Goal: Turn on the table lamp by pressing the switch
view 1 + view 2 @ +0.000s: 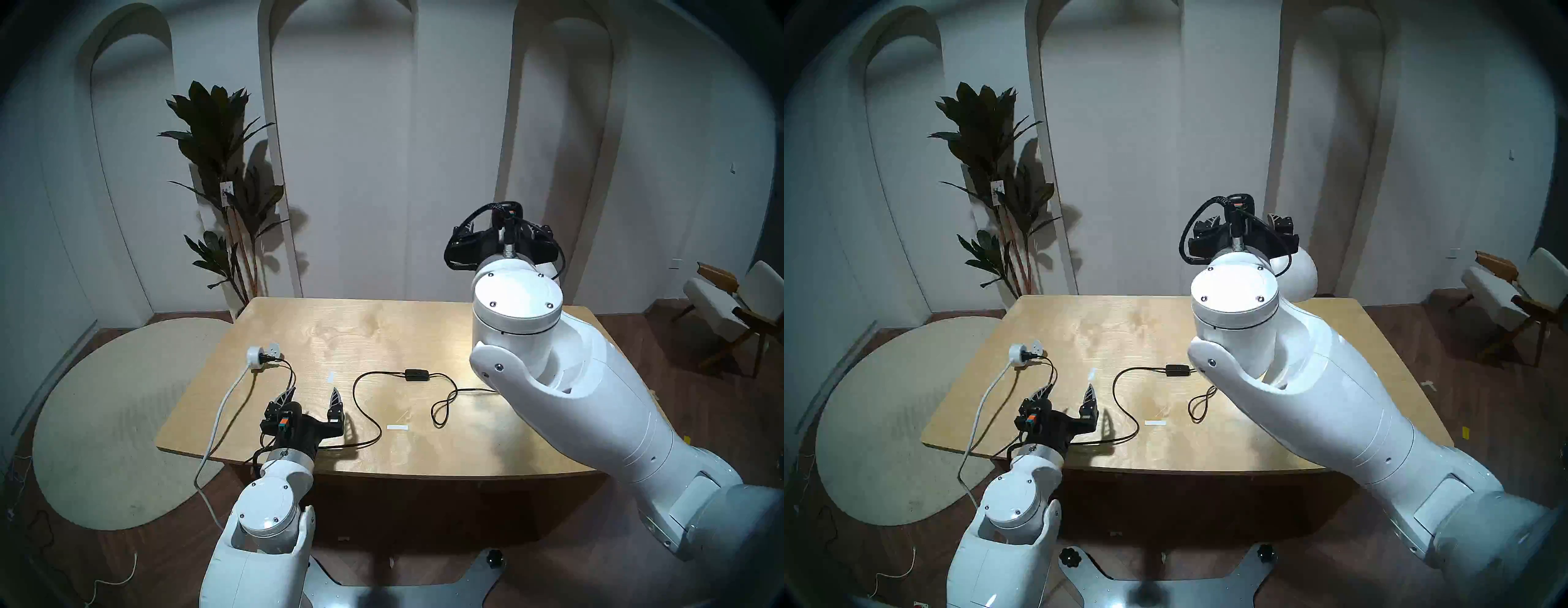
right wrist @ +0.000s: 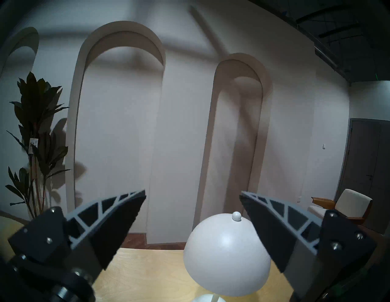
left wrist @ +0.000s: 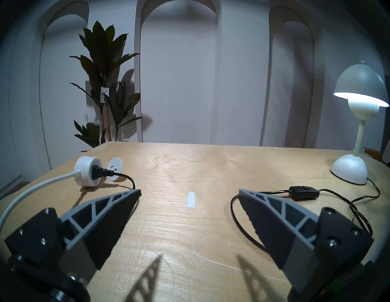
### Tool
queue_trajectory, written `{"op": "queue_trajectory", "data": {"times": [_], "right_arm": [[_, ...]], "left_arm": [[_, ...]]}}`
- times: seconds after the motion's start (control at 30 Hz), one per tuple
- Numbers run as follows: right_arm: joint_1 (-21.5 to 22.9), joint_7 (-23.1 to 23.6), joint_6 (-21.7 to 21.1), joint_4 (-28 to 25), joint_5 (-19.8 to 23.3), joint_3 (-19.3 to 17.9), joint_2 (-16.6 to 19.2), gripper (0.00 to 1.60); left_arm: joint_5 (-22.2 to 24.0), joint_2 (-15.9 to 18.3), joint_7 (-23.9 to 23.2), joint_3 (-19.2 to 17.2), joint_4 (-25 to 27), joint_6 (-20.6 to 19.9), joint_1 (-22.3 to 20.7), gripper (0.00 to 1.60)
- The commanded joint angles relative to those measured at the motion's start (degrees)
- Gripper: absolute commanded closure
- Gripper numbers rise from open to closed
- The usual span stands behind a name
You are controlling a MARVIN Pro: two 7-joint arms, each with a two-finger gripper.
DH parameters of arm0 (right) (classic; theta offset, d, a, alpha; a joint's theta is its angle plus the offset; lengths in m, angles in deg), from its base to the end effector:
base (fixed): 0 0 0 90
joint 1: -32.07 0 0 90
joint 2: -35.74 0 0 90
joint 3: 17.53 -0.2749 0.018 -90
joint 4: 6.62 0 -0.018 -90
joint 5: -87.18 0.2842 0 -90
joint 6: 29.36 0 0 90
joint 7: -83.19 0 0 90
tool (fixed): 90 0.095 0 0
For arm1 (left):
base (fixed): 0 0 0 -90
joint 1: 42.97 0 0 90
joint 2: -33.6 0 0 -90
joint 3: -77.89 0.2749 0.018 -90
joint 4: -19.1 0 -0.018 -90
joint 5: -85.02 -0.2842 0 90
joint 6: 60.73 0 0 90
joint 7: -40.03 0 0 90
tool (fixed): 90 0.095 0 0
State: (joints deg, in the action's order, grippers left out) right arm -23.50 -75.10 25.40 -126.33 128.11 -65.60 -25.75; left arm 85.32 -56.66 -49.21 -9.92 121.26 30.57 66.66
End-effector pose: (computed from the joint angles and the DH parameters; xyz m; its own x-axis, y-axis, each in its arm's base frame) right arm 0.3835 0.0668 -0.0556 -0.0658 0.1572 0.9854 -0.2497 -0.9587 0.1363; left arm 0.2983 -0.0147 -0.3298 0.1078 0.0185 0.9940 -0.0206 -0.9996 0.0209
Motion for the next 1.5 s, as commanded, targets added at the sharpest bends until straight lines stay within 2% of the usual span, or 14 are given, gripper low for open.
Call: {"op": "queue_trajectory", "data": {"times": [0.0, 0.43, 0.57, 1.47], "right_arm": [[2.60, 0.33, -0.31, -0.01, -0.31, -0.82, -0.64, 0.00], [2.20, -0.19, -0.48, 0.20, -0.61, -1.14, -0.43, 0.00], [0.81, -0.38, 1.73, -0.91, 0.52, -3.10, -0.66, 0.00], [0.95, -0.65, 2.38, -1.00, 1.15, -2.88, -0.22, 0.00]], "left_arm": [[0.02, -0.02, 0.02, -0.04, 1.41, 0.21, -0.30, 0.00], [0.02, -0.02, 0.02, -0.04, 1.43, 0.20, -0.28, 0.00], [0.02, -0.02, 0.02, -0.04, 1.42, 0.21, -0.29, 0.00], [0.02, -0.02, 0.02, -0.04, 1.45, 0.18, -0.28, 0.00]]}}
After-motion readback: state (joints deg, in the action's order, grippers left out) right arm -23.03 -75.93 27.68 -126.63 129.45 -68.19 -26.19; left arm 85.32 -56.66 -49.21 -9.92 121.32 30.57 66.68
